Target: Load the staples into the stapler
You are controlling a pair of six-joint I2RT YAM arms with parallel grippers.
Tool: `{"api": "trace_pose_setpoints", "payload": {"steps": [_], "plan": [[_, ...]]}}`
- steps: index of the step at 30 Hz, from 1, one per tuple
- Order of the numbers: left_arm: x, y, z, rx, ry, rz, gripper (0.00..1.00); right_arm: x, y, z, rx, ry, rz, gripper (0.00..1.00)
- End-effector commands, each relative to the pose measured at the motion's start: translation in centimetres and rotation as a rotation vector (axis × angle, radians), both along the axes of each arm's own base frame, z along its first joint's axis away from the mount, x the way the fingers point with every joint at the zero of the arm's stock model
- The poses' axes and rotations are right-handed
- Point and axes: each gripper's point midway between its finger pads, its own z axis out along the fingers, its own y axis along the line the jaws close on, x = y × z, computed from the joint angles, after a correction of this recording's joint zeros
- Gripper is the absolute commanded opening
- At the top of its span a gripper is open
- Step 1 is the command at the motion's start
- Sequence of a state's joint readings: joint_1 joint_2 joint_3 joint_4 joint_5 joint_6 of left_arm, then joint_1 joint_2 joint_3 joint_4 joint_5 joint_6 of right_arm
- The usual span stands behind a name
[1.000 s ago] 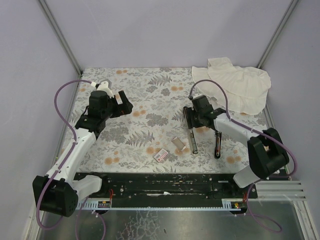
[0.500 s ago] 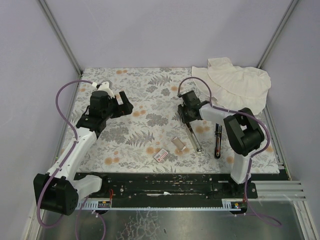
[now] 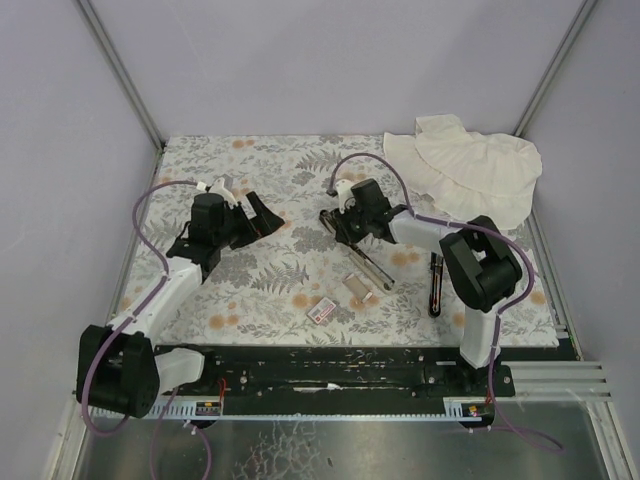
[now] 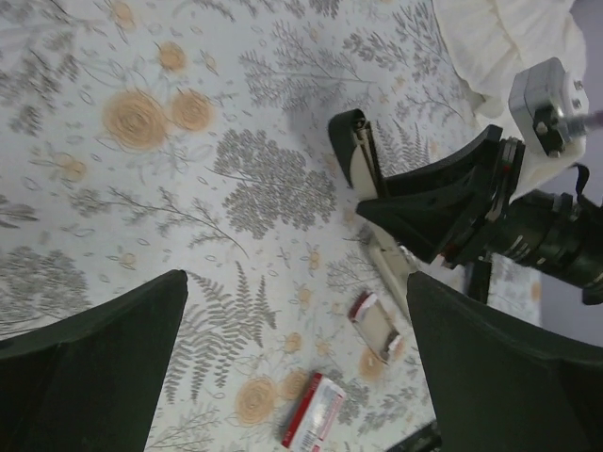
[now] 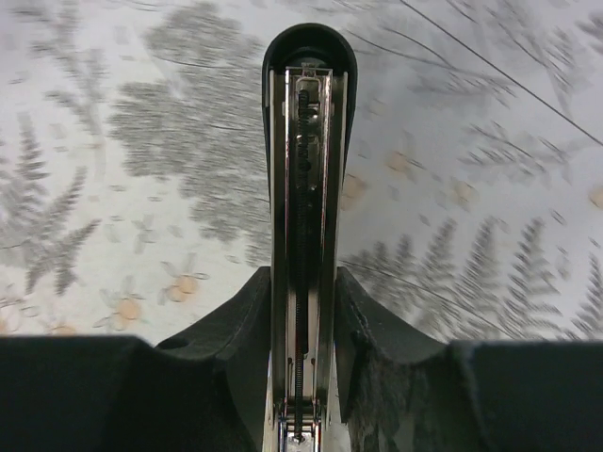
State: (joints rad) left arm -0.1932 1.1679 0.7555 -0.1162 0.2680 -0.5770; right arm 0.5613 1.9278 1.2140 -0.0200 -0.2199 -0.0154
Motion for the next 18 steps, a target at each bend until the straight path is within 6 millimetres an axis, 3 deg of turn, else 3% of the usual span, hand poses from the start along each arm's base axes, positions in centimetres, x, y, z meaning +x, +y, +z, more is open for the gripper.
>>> {"api": "trace_pose_setpoints", "payload": {"steps": [1,6,11,18], "plan": [[1.1,-2.9,1.6,-0.213,-0.032,-0.061,0.99,-1.4,5.9,6.1,0.17,-0.23,0.25,0.11],[2.1,-3.9,0.1,-0.245,0.019,-0.1,0.98,-4.0,8.1,6.7,0.226,-0.28,0.355,0.12],[2.6,-4.5,-2.1,-0.26,0.085,-0.115,0.96,-5.6,9.0,7.5,0.274,-0.323,0.402,0.14],[2.4,-6.0,-3.3,-0.342,0.129,-0.173,0.75,-6.3,9.0,8.3,0.295,-0.347,0.426,0.14]]}}
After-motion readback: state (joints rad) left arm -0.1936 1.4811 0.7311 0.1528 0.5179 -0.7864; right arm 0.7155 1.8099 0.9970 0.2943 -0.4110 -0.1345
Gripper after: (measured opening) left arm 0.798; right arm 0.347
